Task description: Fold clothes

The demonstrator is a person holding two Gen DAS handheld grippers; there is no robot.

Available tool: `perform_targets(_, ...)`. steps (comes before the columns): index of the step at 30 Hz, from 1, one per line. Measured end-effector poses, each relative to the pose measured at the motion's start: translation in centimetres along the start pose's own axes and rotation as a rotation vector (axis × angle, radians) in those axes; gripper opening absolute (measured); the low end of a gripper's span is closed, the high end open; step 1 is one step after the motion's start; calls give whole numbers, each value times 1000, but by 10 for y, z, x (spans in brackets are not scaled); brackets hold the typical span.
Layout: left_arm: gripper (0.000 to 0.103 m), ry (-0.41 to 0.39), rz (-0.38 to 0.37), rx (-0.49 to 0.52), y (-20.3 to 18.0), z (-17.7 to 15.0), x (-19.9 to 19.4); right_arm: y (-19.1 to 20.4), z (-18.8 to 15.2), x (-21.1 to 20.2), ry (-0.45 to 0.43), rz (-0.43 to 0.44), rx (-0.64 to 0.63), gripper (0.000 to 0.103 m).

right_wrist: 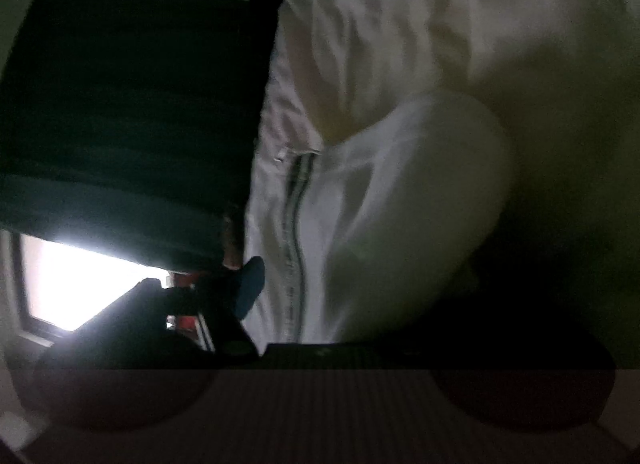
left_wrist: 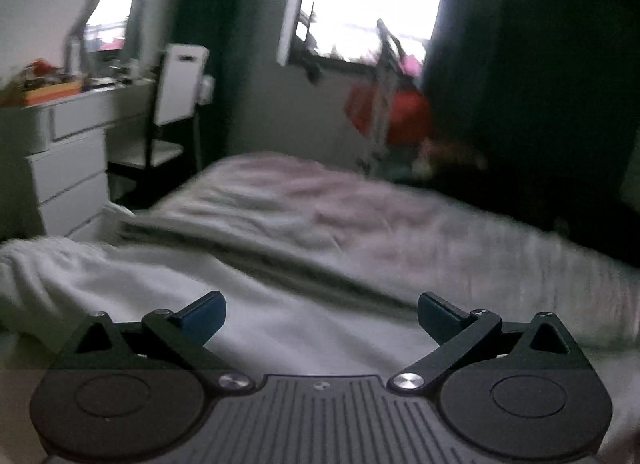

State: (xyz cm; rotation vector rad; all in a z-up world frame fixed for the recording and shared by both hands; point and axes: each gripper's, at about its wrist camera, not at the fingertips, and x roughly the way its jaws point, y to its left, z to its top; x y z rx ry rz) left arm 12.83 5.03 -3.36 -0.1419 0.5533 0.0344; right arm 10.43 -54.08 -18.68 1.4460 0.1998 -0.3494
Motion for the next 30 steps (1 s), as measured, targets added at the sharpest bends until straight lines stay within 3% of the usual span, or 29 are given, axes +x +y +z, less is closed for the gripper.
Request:
perform_targets(2, 103, 27, -11, 76, -14, -15, 20, 0, 0, -1, 5, -14, -10, 58)
perform_targets(4, 103, 49, 25, 146, -20, -28, 36, 2, -1, 1, 15, -28, -25, 52)
perform_targets(6, 103, 60, 41, 184, -22, -36, 46, 3, 0, 0, 23, -61, -43, 36)
perform_targets(8, 103, 85, 57, 189, -23, -46, 52, 3, 0, -1, 28, -88, -58, 29)
perform_targets(13, 103, 121, 86, 260, -25, -55, 62, 21, -9, 0, 4, -123, -166, 28)
perform_targets(17, 103, 138, 89, 262, -23, -56, 62, 43, -20, -9, -48, -148, -279, 28)
perform_targets(23, 103, 140, 87, 253, -23, -53, 58, 81, -52, -24, -135, -92, -503, 27)
perform_targets(26, 103, 135, 79, 262, -26, -52, 57, 111, -71, -28, -177, -43, -683, 27)
perform_targets(30, 103, 114, 67, 248, -26, -47, 51, 145, -123, -39, -227, 1, -1014, 27)
